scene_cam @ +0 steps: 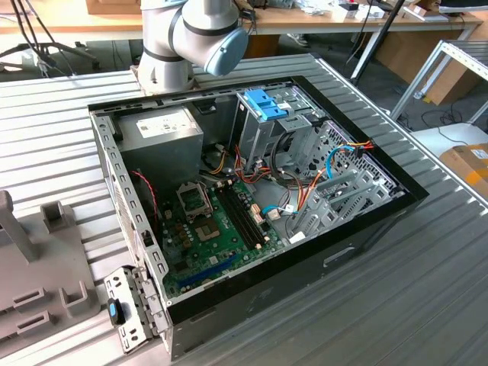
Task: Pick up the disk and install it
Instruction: 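Pick up the disk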
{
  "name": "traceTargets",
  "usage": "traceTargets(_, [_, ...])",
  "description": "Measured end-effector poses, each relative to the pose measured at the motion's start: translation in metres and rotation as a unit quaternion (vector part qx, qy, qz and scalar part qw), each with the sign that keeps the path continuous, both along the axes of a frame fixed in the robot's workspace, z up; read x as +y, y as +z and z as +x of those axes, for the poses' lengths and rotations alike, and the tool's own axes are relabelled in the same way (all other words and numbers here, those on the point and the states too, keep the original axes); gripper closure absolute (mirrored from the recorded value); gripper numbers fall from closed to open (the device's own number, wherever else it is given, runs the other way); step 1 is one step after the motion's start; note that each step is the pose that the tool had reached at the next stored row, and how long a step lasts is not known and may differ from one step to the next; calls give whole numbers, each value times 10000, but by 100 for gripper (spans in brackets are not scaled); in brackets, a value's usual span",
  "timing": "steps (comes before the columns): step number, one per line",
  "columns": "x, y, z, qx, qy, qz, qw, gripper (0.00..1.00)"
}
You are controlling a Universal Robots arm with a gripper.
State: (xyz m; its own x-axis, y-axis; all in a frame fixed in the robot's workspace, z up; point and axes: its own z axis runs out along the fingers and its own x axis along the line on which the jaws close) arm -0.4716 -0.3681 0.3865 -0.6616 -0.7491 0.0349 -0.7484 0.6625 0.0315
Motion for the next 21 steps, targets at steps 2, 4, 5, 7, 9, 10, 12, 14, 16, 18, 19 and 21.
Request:
traceTargets(2, [0,0,0,0,234,-3,9997,89])
traceTargets(4, [0,0,0,0,452,-5,9990,89])
traceTargets(5, [0,-1,0,0,585,-6,9983,89])
traceTargets(7, [0,-1,0,0,925,-8,9957,89])
traceTargets(9, [0,-2,0,-1,1258,-10,9921,89])
traceTargets(10, [0,-2,0,-1,1347,-11,9909,89])
traceTargets(12, [0,-3,0,-1,1706,-13,9853,89])
traceTargets(14, [0,-4,0,0,1901,-15,9818,89])
traceTargets(16, [0,-5,0,0,2319,-20,9727,89])
traceTargets(18, [0,-6,0,0,2541,-23,9672,89])
traceTargets(19, [0,-7,0,1,2631,-24,9648,89])
traceTargets(21, [0,-8,0,0,2804,-27,9599,89])
